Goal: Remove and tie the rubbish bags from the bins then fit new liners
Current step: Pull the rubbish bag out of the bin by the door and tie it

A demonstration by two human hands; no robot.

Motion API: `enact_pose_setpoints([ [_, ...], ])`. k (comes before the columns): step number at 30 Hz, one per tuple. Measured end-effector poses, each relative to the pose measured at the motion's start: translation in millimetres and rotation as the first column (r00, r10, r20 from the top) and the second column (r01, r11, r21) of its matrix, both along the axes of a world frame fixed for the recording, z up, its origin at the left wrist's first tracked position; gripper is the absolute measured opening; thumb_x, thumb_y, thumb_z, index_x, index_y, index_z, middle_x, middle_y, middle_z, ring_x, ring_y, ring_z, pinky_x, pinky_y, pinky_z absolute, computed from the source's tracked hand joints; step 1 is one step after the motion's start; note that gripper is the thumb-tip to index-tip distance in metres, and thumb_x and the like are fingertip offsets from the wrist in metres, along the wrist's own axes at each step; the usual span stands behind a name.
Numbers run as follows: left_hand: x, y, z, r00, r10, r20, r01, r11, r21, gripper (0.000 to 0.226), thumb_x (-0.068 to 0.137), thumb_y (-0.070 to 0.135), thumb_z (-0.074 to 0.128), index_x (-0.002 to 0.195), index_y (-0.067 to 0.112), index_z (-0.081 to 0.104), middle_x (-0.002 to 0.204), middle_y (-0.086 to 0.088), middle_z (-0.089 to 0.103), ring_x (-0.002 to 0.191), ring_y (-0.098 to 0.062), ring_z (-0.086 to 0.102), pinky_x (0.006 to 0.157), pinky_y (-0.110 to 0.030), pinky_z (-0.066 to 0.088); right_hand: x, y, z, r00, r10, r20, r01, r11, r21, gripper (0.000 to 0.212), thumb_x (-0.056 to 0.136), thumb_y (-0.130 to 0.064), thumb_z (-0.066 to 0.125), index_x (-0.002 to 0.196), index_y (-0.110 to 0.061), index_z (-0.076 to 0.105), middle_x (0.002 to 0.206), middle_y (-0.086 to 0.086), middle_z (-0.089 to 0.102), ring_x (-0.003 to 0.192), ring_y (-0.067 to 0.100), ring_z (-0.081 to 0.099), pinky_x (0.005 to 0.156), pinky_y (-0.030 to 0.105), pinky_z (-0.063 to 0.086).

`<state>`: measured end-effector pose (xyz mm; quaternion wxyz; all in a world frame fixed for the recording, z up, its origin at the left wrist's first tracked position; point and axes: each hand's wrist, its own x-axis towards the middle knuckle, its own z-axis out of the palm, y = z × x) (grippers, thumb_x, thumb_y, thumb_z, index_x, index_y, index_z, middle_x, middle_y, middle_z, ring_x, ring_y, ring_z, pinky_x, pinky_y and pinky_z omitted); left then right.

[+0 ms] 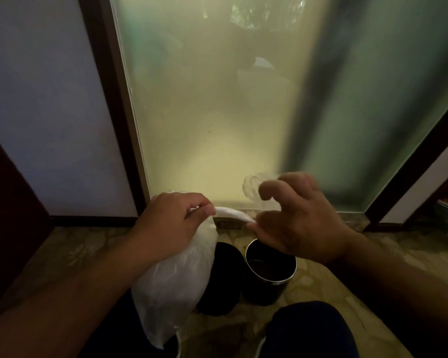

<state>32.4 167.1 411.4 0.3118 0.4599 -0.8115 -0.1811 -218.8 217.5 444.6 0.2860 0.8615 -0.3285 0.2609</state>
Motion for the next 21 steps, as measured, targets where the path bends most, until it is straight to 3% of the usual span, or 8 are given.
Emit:
enact_pose_setpoints([
  [3,-0.9,0.5,-2.9,1.0,-0.002,-0.013,0.003,0.999,0.036,0.022,0.095,0.049,0.054,0.095,0.036,0.072,0.079,0.01,0.07,0.073,-0.007,0.062,0.071,-0.038,0.053,2.2,-1.4,0.6,0.993,0.06,-0.104,-0.053,0.996,0.071,0.016,0.091,-0.036,0.068,0.079,-0.026,0.074,0.123,-0.001,0.068,0.119,0.026,0.058,0.096,0.047,0.044],
  [6,1.6,-1.6,-2.7,1.0,0.011,-0.029,-0.01,0.999,0.04,0.015,0.097,0.038,0.056,0.093,0.036,0.071,0.078,0.01,0.07,0.073,-0.008,0.062,0.07,-0.039,0.054,6.8,-4.2,-1.4,0.995,-0.045,-0.087,0.071,0.942,0.329,0.026,0.099,-0.035,0.053,0.089,-0.022,0.072,0.096,-0.004,0.075,0.092,0.017,0.07,0.106,0.047,0.043],
  [8,4.5,-3.3,-1.1,0.999,0.02,-0.036,-0.019,0.999,0.037,0.016,0.097,0.038,0.054,0.093,0.037,0.069,0.079,0.009,0.07,0.073,-0.008,0.062,0.07,-0.038,0.054,7.3,-1.9,-4.9,0.976,-0.219,0.002,0.181,0.811,0.557,0.026,0.104,-0.037,0.044,0.098,-0.021,0.064,0.082,-0.006,0.066,0.075,0.017,0.064,0.089,0.038,0.05],
  [11,7.2,-6.1,1.6,0.998,0.04,-0.04,-0.04,0.999,-0.011,0.017,0.098,0.038,0.055,0.098,0.033,0.071,0.082,0.01,0.07,0.075,-0.007,0.063,0.072,-0.037,0.055,7.7,1.0,-10.1,0.946,-0.323,0.034,0.207,0.68,0.703,0.02,0.099,-0.043,0.047,0.093,-0.028,0.059,0.066,-0.011,0.054,0.057,0.01,0.052,0.053,0.027,0.036],
  [13,9.4,-9.1,3.4,0.995,0.072,-0.063,-0.074,0.997,-0.033,0.019,0.098,0.039,0.055,0.098,0.032,0.072,0.083,0.011,0.071,0.076,-0.006,0.063,0.074,-0.035,0.055,5.4,1.7,-7.4,0.951,-0.307,0.035,0.158,0.578,0.801,0.019,0.095,-0.037,0.06,0.079,-0.028,0.06,0.061,-0.008,0.056,0.052,0.006,0.051,0.049,0.023,0.034],
  [15,12.2,-12.6,1.7,0.993,0.092,-0.075,-0.095,0.995,-0.035,0.021,0.096,0.044,0.055,0.097,0.033,0.072,0.084,0.011,0.071,0.077,-0.008,0.063,0.076,-0.036,0.055,2.7,3.5,-1.5,0.947,-0.287,0.146,-0.011,0.424,0.906,0.02,0.093,-0.035,0.066,0.074,-0.031,0.066,0.072,-0.008,0.062,0.058,0.004,0.054,0.054,0.018,0.039],
  [18,11.0,-10.2,-3.0,0.999,0.032,-0.027,-0.033,0.999,-0.021,0.035,0.092,0.061,0.047,0.096,0.038,0.072,0.085,0.011,0.07,0.081,-0.011,0.061,0.077,-0.04,0.053,6.3,12.1,7.9,0.755,-0.359,0.549,-0.482,0.265,0.835,0.022,0.087,-0.04,0.065,0.091,-0.022,0.077,0.107,-0.002,0.062,0.09,0.014,0.064,0.074,0.027,0.049],
  [21,-2.3,2.5,-3.3,0.992,-0.115,0.053,0.12,0.986,-0.113,0.049,0.089,0.071,0.037,0.096,0.039,0.073,0.086,0.016,0.071,0.08,-0.007,0.058,0.076,-0.038,0.049,18.1,15.6,7.3,0.411,-0.513,0.754,-0.747,0.285,0.601,0.036,0.089,-0.035,0.055,0.112,-0.016,0.074,0.125,-0.015,0.066,0.112,0.008,0.064,0.087,0.03,0.053],
])
